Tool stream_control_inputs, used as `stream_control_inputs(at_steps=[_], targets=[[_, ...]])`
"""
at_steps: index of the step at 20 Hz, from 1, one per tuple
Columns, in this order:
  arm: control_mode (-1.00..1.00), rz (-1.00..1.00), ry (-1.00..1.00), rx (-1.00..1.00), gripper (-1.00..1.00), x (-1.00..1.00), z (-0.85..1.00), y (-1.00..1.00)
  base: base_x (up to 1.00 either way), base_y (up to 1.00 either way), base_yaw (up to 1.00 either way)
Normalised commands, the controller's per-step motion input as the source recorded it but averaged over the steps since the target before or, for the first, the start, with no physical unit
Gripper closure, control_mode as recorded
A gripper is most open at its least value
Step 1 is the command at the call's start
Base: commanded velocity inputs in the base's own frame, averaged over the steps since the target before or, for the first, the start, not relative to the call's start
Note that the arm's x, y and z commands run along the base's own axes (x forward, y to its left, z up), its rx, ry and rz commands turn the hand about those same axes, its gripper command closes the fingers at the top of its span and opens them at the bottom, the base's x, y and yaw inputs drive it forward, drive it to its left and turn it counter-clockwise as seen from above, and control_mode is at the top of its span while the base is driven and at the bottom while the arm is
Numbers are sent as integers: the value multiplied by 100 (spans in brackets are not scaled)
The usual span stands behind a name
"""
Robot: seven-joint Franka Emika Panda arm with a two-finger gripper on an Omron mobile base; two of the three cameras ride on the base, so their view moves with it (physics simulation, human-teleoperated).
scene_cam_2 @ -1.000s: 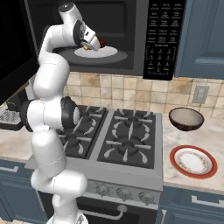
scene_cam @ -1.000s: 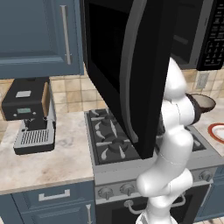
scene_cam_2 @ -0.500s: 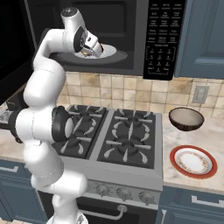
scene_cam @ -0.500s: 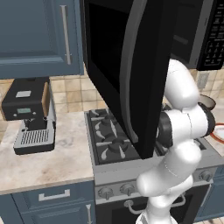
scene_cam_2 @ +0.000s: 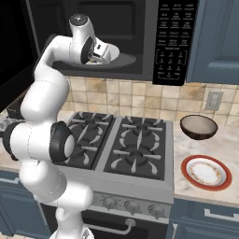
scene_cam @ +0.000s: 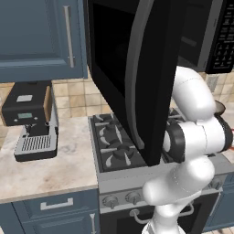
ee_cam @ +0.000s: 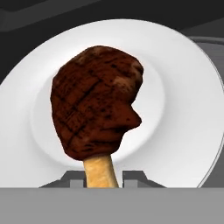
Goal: Pick the steak from the microwave and place it on plate located on the counter.
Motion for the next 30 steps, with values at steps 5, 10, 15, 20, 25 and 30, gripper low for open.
stream_control_inputs(at_steps=[5,10,15,20,25,30], targets=[[-100,6,0,0,100,-14,-14,0,0,0,0],[-100,3,-3,0,100,-35,17,-2,0,0,0],[-100,8,-10,0,100,-86,9,-18,0,0,0],[-100,7,-11,0,100,-100,-13,-11,0,0,0],[-100,3,-11,0,100,-100,-4,-35,0,0,0],[-100,4,-1,0,100,-100,0,-73,0,0,0]])
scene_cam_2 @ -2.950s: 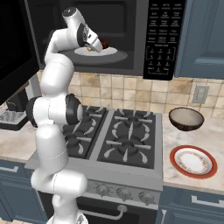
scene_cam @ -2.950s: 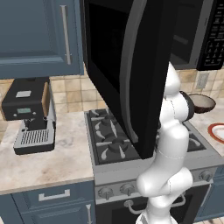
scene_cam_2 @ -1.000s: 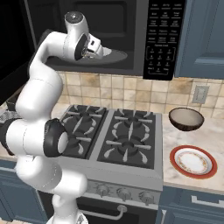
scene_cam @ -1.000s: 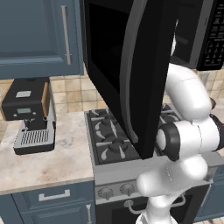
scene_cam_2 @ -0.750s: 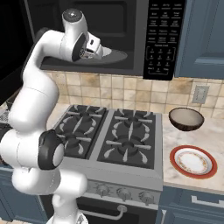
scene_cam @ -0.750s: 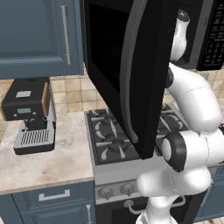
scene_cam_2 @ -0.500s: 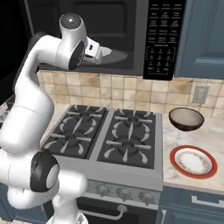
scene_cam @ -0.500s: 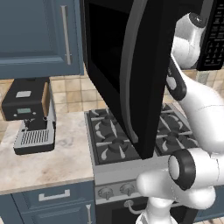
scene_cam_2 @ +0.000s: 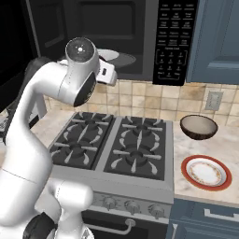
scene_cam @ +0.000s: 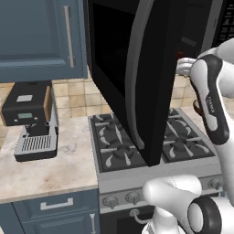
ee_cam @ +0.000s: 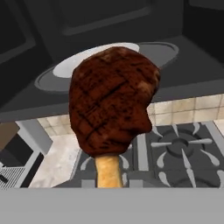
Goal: Pick the steak from the microwave and place it on plate located on the counter.
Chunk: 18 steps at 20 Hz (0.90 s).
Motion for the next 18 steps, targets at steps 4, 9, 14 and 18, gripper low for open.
stream_control_inputs(at_steps=[4,9,14,18], targets=[[-100,2,5,0,100,-100,-18,-77,0,0,0],[-100,0,23,-2,100,-87,-41,-67,0,0,0],[-100,0,28,-5,100,-54,-69,-66,0,0,0],[-100,0,21,-5,100,-7,-100,-65,0,0,0]])
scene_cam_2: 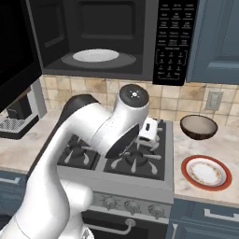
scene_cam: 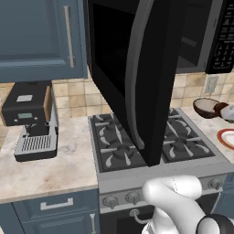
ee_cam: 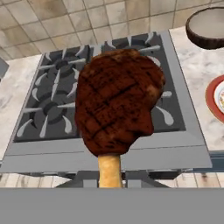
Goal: Pick the steak from the microwave and place it on plate located on the counter.
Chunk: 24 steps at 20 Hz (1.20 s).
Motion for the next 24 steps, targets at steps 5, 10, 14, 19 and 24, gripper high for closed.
stream_control_inputs(at_steps=[5,10,14,19,24], targets=[[-100,0,14,-5,100,42,-88,-55,0,0,0],[-100,0,10,-2,100,62,-67,-76,0,0,0],[-100,0,8,0,100,66,-54,-91,0,0,0],[-100,0,10,0,100,62,-33,-85,0,0,0],[-100,0,8,0,100,53,-33,-84,0,0,0]])
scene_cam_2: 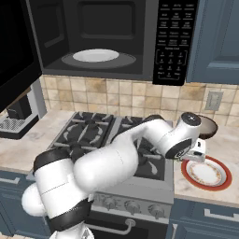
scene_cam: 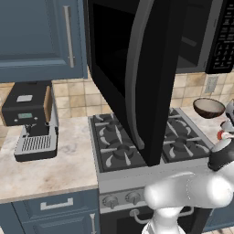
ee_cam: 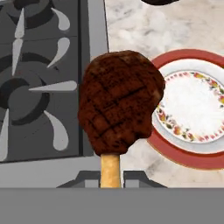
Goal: Pick the steak from the microwave and place it on plate located on the counter.
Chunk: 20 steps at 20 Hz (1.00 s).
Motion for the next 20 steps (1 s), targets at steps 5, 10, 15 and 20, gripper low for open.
stream_control_inputs(at_steps=[5,10,15,20], targets=[[-100,0,7,0,100,40,-52,-71,0,0,0],[-100,0,4,0,100,22,-68,-61,0,0,0],[-100,0,1,0,100,13,-45,-47,0,0,0],[-100,0,0,2,100,10,-1,-37,0,0,0]])
